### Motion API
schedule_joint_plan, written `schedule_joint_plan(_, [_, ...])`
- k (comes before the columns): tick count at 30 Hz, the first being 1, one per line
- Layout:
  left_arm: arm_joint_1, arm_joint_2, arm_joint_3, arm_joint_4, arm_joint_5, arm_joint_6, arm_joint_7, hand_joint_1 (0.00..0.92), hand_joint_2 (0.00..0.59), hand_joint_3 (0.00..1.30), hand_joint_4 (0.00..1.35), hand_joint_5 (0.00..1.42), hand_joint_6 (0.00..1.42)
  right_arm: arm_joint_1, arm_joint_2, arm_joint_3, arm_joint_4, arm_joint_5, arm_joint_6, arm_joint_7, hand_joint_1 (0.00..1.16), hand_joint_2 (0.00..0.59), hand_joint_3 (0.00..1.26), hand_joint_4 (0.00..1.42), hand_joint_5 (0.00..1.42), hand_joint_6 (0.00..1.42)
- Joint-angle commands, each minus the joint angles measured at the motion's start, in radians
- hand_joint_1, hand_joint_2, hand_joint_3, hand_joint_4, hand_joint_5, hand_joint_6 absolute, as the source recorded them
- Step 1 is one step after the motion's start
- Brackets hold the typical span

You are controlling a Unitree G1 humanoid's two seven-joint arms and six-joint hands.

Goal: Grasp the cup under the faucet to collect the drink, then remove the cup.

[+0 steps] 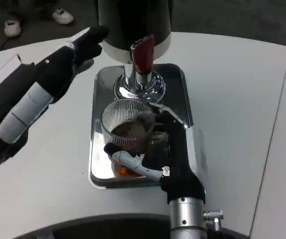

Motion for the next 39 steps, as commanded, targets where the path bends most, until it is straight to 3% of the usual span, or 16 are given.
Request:
schedule_joint_plan(1, [0.086,0.045,0.071,0.041,0.026,-0.143,-0.074,0.0,0.109,0.11,0.0,0.04,0.01,0.058,0.055,0.017,-0.105,-0.013,-0.005,0.031,0.9,0.131,0.78,0.83,1.02,1.0])
schedule_joint_plan(13, [0.169,0.078,0.146,0.192,0.013,-0.365,-0.182,0.0,0.122,0.13,0.05,0.11,0.05,0.159,0.019,0.03,-0.283,-0.023,0.024,0.122,0.89,0.136,0.78,0.83,1.03,1.0])
schedule_joint_plan(20, [0.216,0.1,0.171,0.247,0.079,-0.569,-0.195,0.0,0.123,0.1,0.07,0.12,0.05,0.226,-0.009,0.035,-0.394,-0.031,0.054,0.184,0.89,0.136,0.79,0.83,1.03,1.0])
schedule_joint_plan(27, [0.253,0.126,0.17,0.263,0.085,-0.667,-0.192,0.0,0.125,0.11,0.08,0.13,0.06,0.261,-0.03,0.027,-0.465,-0.033,0.061,0.245,0.89,0.136,0.79,0.83,1.03,1.0])
schedule_joint_plan(39, [0.349,0.131,0.174,0.185,0.127,-0.816,-0.177,0.0,0.128,0.13,0.07,0.13,0.05,0.359,-0.088,-0.011,-0.652,-0.031,0.086,0.38,0.89,0.131,0.79,0.83,1.03,1.0])
